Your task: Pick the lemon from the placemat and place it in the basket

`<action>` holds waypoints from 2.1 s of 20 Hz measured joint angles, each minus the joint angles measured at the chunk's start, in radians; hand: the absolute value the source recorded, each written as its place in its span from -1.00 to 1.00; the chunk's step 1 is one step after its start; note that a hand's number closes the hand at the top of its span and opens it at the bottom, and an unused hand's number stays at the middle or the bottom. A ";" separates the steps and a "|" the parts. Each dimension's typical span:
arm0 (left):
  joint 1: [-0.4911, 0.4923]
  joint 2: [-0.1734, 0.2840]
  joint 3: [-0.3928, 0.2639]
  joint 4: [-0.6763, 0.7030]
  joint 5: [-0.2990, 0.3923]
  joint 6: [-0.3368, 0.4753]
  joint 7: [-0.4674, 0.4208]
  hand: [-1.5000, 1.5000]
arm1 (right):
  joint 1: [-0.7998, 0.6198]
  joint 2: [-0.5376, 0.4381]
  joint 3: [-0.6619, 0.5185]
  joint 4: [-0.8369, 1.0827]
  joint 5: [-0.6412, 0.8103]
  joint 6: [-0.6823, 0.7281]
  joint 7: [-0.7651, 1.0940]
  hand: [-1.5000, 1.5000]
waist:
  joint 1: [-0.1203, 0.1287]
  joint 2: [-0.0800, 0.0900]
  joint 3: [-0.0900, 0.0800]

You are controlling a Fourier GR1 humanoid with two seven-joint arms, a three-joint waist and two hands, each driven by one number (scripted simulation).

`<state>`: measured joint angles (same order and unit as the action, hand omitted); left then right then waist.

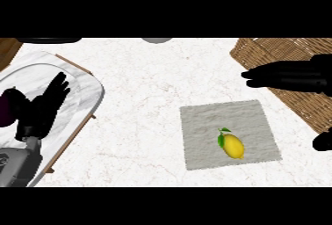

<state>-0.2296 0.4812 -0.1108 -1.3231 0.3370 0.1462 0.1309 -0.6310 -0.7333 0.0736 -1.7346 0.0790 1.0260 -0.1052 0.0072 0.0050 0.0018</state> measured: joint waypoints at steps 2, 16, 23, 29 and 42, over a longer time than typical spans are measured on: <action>-0.003 -0.001 0.005 -0.001 -0.004 -0.006 0.006 0.00 | 0.028 0.013 0.018 0.009 0.055 -0.031 -0.047 -1.00 | 0.004 0.001 0.000; -0.006 -0.024 0.036 -0.024 -0.041 -0.024 0.040 0.00 | 0.178 0.194 0.243 0.205 0.357 -0.370 -0.342 -1.00 | 0.005 -0.002 -0.001; 0.004 -0.036 0.065 -0.035 -0.059 -0.049 0.056 0.00 | 0.172 0.233 0.345 0.336 0.534 -0.465 -0.421 -1.00 | 0.003 -0.003 -0.001; 0.025 -0.064 0.090 -0.038 -0.094 -0.070 0.045 0.00 | 0.176 0.250 0.357 0.408 0.632 -0.509 -0.478 -1.00 | -0.002 -0.004 -0.002; -0.004 -0.104 0.120 -0.021 -0.141 -0.081 0.063 0.00 | 0.142 0.232 0.365 0.521 0.638 -0.553 -0.594 -1.00 | -0.001 -0.004 -0.002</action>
<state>-0.2332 0.3769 0.0097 -1.3437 0.1957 0.0653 0.1935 -0.4895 -0.5010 0.4385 -1.2138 0.7172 0.4727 -0.6991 0.0061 0.0008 0.0001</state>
